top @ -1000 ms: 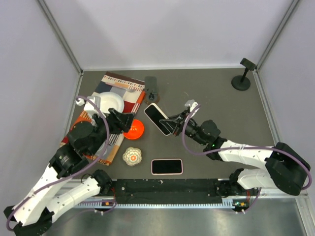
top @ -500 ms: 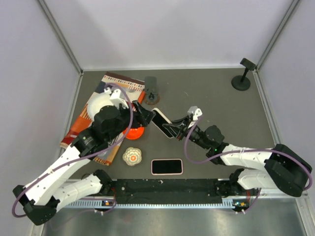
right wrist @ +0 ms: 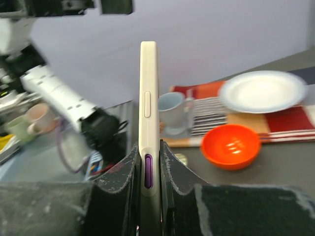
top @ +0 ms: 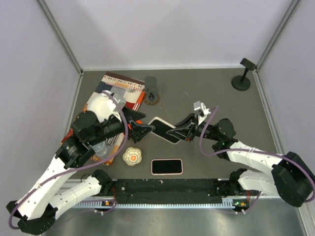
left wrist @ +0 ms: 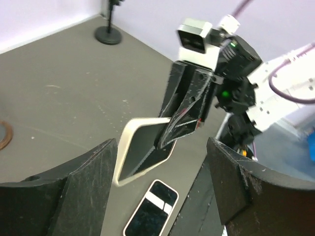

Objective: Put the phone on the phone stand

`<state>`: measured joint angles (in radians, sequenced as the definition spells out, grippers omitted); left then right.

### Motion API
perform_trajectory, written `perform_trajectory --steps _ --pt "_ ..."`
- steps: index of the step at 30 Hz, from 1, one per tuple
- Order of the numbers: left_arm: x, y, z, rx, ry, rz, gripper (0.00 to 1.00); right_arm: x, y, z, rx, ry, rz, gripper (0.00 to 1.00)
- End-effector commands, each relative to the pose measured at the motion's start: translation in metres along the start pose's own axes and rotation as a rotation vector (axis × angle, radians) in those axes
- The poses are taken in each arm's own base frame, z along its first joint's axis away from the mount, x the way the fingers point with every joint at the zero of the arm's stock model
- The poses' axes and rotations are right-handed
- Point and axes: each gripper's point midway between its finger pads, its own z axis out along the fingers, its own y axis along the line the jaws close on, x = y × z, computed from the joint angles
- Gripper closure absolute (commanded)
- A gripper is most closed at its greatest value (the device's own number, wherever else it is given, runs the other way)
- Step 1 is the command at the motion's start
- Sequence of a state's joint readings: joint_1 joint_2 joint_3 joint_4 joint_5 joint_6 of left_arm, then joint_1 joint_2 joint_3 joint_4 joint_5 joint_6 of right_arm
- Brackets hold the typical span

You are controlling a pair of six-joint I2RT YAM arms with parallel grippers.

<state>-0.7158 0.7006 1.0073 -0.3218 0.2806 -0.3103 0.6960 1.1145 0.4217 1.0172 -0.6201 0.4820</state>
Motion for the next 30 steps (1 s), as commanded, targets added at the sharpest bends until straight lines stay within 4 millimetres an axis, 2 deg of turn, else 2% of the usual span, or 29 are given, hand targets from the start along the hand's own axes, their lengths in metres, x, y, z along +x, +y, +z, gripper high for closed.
perform_trajectory --steps 1,4,11,16,19,25,30 --pt "0.004 -0.03 0.006 0.224 0.118 0.087 0.23 -0.033 0.061 0.002 -0.332 -0.022 -0.049 1.0" --pt "0.015 -0.034 0.005 0.279 0.208 0.078 0.24 -0.035 0.07 -0.001 -0.375 -0.025 -0.053 1.0" --pt "0.021 -0.033 -0.001 0.3 0.244 0.073 0.24 -0.037 0.077 -0.008 -0.386 -0.028 -0.085 1.0" --pt "0.037 -0.053 -0.005 0.457 0.309 0.017 0.33 -0.039 0.078 -0.01 -0.375 -0.033 -0.104 1.0" --pt "0.046 -0.049 -0.003 0.456 0.357 -0.003 0.39 -0.04 0.078 -0.011 -0.374 -0.04 -0.107 1.0" --pt "0.052 -0.045 0.003 0.452 0.384 -0.013 0.58 -0.039 0.078 -0.01 -0.378 -0.04 -0.106 1.0" --pt "0.052 -0.045 0.005 0.46 0.389 -0.012 0.65 -0.038 0.076 -0.009 -0.372 -0.038 -0.102 1.0"
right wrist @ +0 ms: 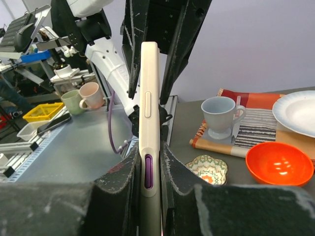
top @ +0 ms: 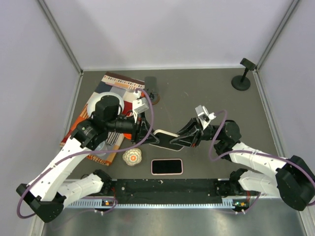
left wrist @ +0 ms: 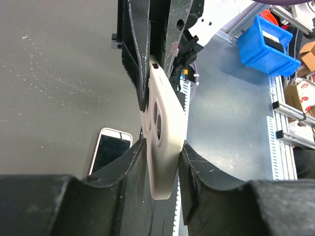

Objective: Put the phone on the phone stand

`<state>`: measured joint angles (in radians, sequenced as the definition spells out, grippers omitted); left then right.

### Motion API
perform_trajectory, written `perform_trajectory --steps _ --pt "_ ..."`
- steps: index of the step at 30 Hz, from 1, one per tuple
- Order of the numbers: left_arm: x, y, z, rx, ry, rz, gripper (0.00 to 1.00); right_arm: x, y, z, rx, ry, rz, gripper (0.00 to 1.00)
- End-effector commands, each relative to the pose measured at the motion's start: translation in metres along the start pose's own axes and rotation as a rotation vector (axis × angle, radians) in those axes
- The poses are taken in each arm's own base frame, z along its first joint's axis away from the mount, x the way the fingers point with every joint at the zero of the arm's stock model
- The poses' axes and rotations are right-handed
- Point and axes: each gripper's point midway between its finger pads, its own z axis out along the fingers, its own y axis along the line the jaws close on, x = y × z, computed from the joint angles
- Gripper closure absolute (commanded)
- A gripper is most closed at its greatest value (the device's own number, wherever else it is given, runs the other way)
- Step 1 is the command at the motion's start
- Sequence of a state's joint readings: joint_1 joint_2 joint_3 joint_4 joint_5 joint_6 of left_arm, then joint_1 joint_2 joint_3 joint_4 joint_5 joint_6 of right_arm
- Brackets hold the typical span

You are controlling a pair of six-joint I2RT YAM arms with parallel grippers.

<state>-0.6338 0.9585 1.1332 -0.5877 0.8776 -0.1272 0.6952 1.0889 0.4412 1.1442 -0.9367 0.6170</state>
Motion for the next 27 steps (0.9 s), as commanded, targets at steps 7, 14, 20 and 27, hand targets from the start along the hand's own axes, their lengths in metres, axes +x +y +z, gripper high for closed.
perform_trajectory --steps 7,14,20,27 --pt "-0.011 0.0 -0.001 -0.005 -0.014 0.042 0.74 -0.029 0.005 0.006 -0.034 -0.075 -0.115 1.0" --pt "-0.016 0.004 -0.001 -0.027 -0.022 0.056 0.78 -0.029 0.003 0.008 -0.035 -0.076 -0.089 1.0" --pt "-0.023 0.016 -0.007 -0.128 -0.047 0.068 1.0 -0.027 -0.004 0.01 -0.007 -0.067 -0.065 0.97" --pt "-0.02 0.034 -0.024 -0.311 -0.048 0.04 1.0 -0.02 -0.032 0.011 0.117 -0.041 -0.023 0.4"
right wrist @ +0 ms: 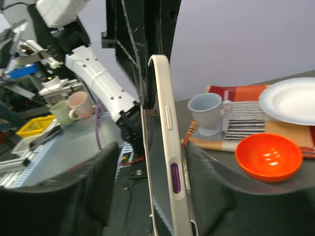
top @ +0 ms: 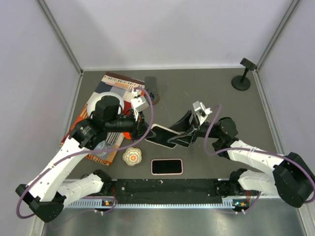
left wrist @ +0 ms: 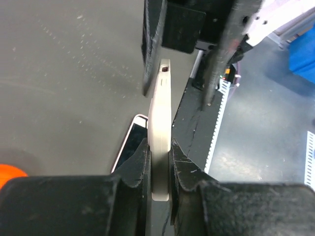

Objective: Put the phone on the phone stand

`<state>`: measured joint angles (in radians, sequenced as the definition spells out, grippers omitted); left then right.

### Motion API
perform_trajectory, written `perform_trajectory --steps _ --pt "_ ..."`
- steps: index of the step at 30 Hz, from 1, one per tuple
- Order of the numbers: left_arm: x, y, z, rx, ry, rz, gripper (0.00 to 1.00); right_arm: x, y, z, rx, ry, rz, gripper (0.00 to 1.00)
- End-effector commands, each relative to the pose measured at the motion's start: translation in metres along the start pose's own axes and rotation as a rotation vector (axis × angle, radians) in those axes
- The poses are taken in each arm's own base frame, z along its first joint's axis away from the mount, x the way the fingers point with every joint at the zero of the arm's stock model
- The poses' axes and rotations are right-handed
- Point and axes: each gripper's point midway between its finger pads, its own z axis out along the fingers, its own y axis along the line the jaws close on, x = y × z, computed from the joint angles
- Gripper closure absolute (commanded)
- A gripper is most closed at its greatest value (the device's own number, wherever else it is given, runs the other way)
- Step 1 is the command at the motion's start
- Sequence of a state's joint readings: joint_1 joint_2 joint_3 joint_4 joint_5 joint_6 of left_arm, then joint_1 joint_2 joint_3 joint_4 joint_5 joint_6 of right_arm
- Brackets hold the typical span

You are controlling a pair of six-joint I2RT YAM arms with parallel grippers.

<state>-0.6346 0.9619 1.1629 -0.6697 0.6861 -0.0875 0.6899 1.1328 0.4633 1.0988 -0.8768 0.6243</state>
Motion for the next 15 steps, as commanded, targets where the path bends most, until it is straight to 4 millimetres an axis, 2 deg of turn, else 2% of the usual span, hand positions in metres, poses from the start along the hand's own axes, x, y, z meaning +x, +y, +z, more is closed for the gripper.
perform_trajectory --steps 1,2,3,5,9,15 --pt "-0.019 0.01 -0.019 -0.141 -0.055 0.021 1.0 -0.023 -0.012 0.009 0.058 -0.042 -0.077 0.34" --pt "-0.017 0.014 -0.02 -0.166 -0.048 0.019 1.0 -0.027 -0.019 0.008 0.104 -0.06 -0.081 0.31" --pt "-0.016 0.021 -0.022 -0.21 -0.039 0.013 1.0 -0.021 -0.029 0.006 0.158 -0.034 -0.065 0.24" --pt "-0.012 0.027 -0.026 -0.252 -0.018 0.003 1.0 -0.026 -0.041 0.001 0.243 -0.046 -0.076 0.19" --pt "-0.012 0.038 -0.031 -0.327 0.001 0.001 1.0 -0.023 -0.067 -0.013 0.409 -0.034 -0.068 0.17" --pt "-0.009 0.046 -0.02 -0.319 0.05 -0.01 1.0 -0.019 -0.081 -0.018 0.479 -0.021 -0.054 0.16"
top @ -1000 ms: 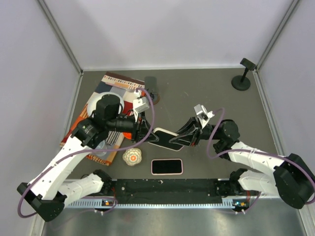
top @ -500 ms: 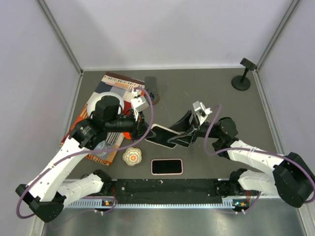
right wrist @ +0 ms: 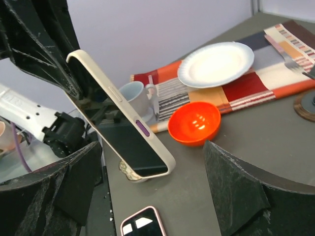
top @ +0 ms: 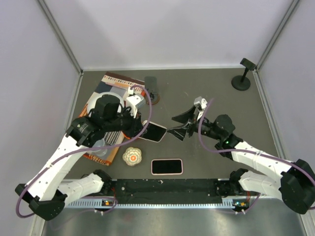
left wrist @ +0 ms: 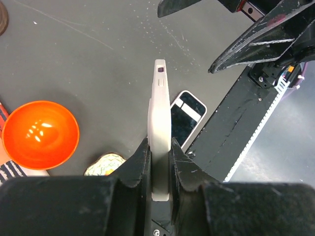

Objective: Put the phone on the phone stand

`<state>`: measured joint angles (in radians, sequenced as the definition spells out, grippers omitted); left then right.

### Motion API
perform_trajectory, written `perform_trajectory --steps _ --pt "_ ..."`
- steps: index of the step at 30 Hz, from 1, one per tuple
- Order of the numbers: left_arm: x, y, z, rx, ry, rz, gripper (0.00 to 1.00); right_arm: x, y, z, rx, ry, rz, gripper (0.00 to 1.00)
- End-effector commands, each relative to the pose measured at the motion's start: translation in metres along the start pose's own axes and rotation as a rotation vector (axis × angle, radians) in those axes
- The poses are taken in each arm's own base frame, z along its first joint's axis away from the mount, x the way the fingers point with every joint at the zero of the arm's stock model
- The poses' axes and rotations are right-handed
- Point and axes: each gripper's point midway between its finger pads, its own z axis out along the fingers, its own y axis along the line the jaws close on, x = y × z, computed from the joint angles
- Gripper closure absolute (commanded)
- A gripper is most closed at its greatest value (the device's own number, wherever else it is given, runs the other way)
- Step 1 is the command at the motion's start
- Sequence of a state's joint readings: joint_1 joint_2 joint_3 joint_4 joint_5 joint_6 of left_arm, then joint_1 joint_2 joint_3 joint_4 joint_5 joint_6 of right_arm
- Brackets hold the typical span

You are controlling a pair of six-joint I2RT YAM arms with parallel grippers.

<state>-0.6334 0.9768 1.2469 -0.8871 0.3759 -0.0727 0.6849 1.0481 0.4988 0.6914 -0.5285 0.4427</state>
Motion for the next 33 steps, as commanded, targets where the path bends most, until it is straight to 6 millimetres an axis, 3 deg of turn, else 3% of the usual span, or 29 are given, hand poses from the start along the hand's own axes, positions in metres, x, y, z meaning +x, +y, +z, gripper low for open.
perform_trajectory --steps 1,10,17,18,19,20,21,22,24,25,28,33 --pt "-0.028 0.001 0.002 -0.002 -0.057 0.049 1.0 -0.022 -0.011 0.005 0.068 -0.042 -0.055 0.16" --pt "-0.05 0.024 0.017 -0.087 -0.036 0.107 1.0 -0.016 -0.039 0.0 0.213 -0.04 -0.068 0.16" --pt "-0.072 0.042 0.037 -0.113 0.034 0.265 1.0 -0.013 -0.085 -0.026 0.446 -0.108 -0.022 0.15" --pt "-0.064 0.052 0.048 -0.125 0.102 0.272 1.0 -0.01 -0.09 -0.028 0.466 -0.11 -0.014 0.15" --pt "-0.08 0.058 0.046 -0.154 0.092 0.324 1.0 -0.009 -0.094 -0.029 0.482 -0.117 -0.015 0.15" --pt "-0.084 0.079 0.045 -0.265 0.12 0.338 1.0 -0.005 -0.1 -0.031 0.507 -0.117 -0.012 0.15" --pt "-0.083 0.095 0.058 -0.314 0.17 0.336 1.0 0.002 -0.106 -0.031 0.523 -0.104 -0.005 0.15" --pt "-0.103 0.099 0.053 -0.348 0.147 0.375 1.0 0.003 -0.107 -0.03 0.525 -0.111 -0.004 0.15" --pt "-0.115 0.118 0.062 -0.421 0.17 0.43 1.0 0.01 -0.114 -0.029 0.54 -0.095 0.001 0.15" --pt "-0.132 0.125 0.062 -0.454 0.141 0.495 1.0 0.016 -0.117 -0.027 0.545 -0.081 0.009 0.16" --pt "-0.15 0.143 0.071 -0.5 0.164 0.639 1.0 0.023 -0.12 -0.024 0.538 -0.076 0.024 0.16" --pt "-0.14 0.183 0.082 -0.445 0.278 0.768 1.0 0.026 -0.115 -0.024 0.488 -0.101 0.011 0.16"
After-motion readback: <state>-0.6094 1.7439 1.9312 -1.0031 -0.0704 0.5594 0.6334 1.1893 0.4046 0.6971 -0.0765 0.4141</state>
